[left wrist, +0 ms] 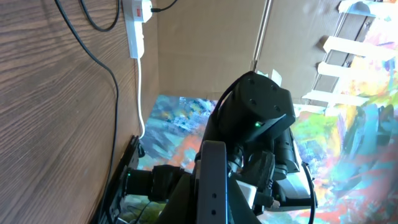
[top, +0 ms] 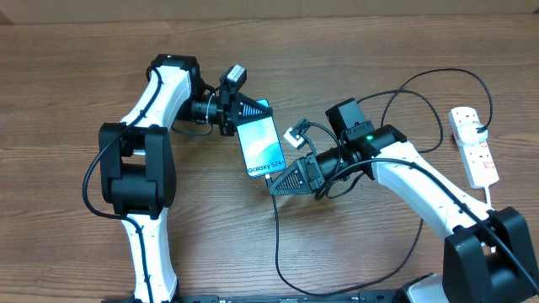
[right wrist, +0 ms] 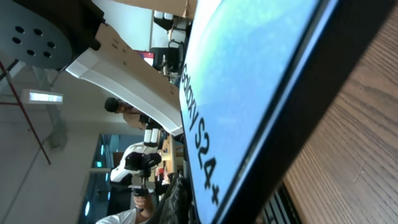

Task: Plug charger to phone and switch on socket

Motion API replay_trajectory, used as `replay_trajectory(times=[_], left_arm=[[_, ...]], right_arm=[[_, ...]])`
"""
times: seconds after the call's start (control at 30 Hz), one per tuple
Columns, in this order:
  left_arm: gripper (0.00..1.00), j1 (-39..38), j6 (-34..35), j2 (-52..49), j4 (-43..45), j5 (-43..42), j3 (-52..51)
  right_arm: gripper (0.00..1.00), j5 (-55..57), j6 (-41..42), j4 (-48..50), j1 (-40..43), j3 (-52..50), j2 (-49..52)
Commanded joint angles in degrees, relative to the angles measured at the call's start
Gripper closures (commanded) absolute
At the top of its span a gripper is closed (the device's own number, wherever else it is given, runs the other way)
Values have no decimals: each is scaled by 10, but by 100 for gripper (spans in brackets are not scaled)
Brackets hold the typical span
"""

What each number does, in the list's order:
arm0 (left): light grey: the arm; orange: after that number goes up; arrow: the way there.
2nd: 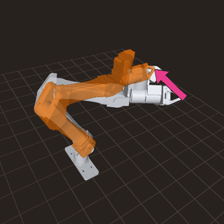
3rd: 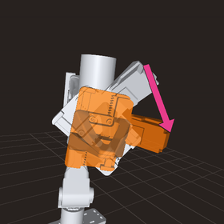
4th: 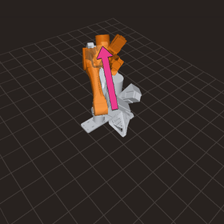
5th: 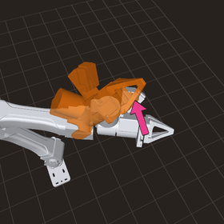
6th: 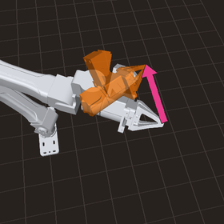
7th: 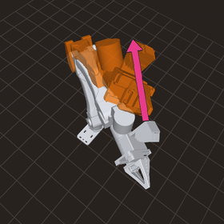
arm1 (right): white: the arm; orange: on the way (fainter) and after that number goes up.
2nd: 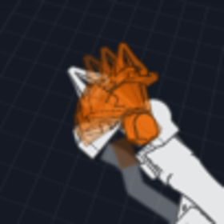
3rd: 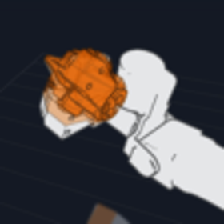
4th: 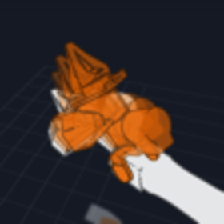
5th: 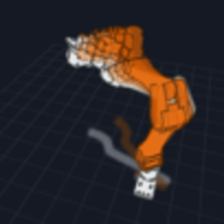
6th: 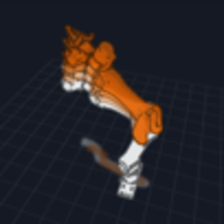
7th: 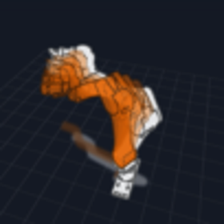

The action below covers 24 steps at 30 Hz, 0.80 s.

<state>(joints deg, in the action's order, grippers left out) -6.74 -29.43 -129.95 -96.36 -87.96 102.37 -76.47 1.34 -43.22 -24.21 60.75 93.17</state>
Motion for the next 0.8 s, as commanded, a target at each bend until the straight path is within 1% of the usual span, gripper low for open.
replay_trajectory(times=[0.0,0.2,0.33,0.6,0.77], left_arm=[[96,-3,11,20,-2,-25,10],[96,-3,11,20,-3,-25,10],[96,-3,11,20,-2,-25,10],[96,-3,11,20,-2,-19,10],[96,-3,11,20,3,-19,10]], right_arm=[[96,-5,26,15,-1,11,-4],[96,36,66,20,-1,11,-4],[96,37,79,20,3,11,-4],[96,28,79,16,29,11,-4],[96,28,79,16,30,11,-4]])
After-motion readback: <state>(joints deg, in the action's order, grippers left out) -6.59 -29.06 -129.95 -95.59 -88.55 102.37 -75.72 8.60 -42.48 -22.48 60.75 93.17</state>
